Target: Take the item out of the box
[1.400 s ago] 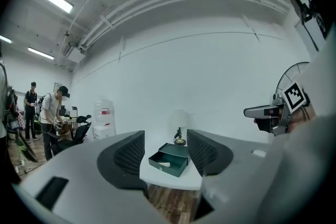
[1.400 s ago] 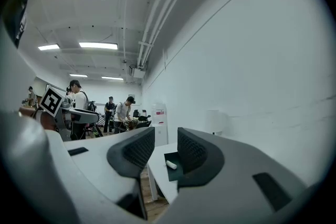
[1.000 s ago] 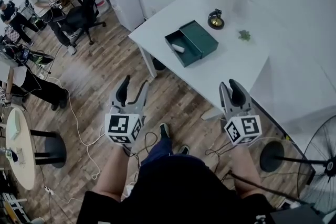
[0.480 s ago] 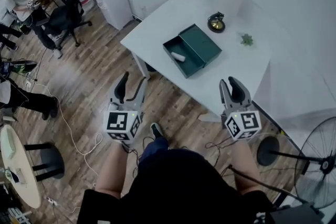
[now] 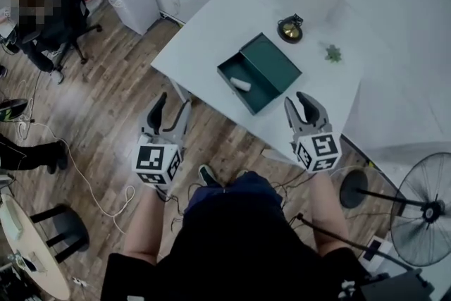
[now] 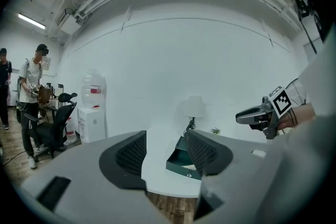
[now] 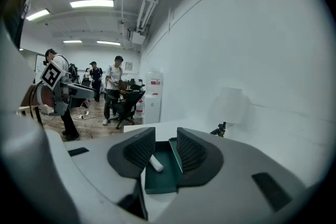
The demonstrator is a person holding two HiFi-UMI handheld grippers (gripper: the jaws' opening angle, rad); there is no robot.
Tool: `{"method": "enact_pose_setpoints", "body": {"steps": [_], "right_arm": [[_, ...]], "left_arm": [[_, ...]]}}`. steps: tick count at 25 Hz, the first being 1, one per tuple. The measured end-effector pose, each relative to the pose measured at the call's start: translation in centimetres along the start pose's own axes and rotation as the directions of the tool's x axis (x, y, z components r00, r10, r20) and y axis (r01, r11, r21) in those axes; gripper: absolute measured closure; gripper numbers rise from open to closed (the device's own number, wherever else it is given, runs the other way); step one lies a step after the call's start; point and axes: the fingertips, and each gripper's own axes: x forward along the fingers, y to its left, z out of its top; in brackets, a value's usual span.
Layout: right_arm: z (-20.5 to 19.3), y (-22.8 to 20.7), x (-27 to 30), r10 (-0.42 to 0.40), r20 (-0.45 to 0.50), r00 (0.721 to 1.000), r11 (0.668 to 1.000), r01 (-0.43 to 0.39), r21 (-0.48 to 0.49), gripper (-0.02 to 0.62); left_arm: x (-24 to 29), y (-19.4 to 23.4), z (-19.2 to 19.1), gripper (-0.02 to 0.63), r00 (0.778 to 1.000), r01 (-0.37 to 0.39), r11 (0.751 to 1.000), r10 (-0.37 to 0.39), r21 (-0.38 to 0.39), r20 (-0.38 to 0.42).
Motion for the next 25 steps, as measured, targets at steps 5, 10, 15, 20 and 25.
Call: {"method": "enact_pose_setpoints", "body": {"steps": [5, 10, 15, 20, 25], "right_arm": [[-3.3, -0.4, 6.6, 0.106, -0.128, 0.986, 0.992, -0.114, -0.054, 0.457], [-7.6, -0.7, 13.0, 0.225, -0.274, 0.935, 0.954, -0.269, -0.135, 0.452], [-12.6, -0.4, 17.2, 0.303, -0.413, 0.859, 0.894, -0.406, -0.189, 0.435], [-15.7, 0.8, 19.6, 0.36, -0.525, 0.771, 0.818, -0.531, -0.22, 0.416], [-17.6, 1.9, 21.8, 0.354, -0.61, 0.709, 0.775, -0.587, -0.232, 0.417]], "left_arm": [[4.5, 1.1, -1.3, 0.37, 0.998, -0.017, 1.0, 0.017, 0.002, -0.054], [8.4, 1.7, -0.6, 0.371, 0.993, -0.055, 0.997, 0.06, 0.045, -0.105], [12.8, 1.5, -1.0, 0.373, 0.988, -0.071, 0.997, 0.074, 0.021, -0.137], [16.2, 1.1, -3.7, 0.374, 0.974, -0.056, 0.998, 0.057, 0.013, -0.217], [19.5, 1.9, -5.7, 0.374, 0.962, 0.029, 0.999, -0.032, -0.016, -0.273]]}}
